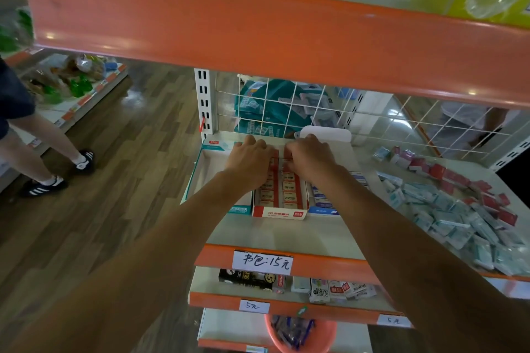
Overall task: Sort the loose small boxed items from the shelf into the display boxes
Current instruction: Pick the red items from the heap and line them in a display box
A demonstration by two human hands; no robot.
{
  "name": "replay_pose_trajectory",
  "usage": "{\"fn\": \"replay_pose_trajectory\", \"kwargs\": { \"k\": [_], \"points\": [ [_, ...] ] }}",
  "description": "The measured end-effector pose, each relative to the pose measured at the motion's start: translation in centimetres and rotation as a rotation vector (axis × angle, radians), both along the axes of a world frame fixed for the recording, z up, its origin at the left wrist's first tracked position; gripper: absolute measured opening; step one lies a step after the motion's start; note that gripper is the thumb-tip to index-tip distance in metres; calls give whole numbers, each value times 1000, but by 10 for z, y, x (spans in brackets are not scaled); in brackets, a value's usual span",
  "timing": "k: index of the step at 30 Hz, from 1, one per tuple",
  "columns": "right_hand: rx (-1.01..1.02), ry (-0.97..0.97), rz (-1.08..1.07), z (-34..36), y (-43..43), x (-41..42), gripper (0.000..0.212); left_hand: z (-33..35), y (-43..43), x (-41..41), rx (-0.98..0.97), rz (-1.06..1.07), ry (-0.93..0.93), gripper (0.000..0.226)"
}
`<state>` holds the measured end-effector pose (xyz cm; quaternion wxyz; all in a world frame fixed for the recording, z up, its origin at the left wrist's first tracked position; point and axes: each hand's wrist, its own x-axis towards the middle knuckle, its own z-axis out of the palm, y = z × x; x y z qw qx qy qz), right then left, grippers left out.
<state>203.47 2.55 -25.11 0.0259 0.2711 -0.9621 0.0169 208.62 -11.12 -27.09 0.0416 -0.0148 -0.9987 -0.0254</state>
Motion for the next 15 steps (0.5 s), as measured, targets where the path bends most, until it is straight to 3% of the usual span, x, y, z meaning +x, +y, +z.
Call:
{"fn": "replay_pose_trajectory", "kwargs": {
  "k": [6,10,15],
  "points": [
    [-179,-1,33,6,23,3,31,13,7,1,3,42,70,41],
    [-128,100,-49,12,62,3,49,28,32,-6,-73,87,186,45],
    [-57,131,-168,10,115,2,54,42,87,-20,-88,2,190,48]
  ]
}}
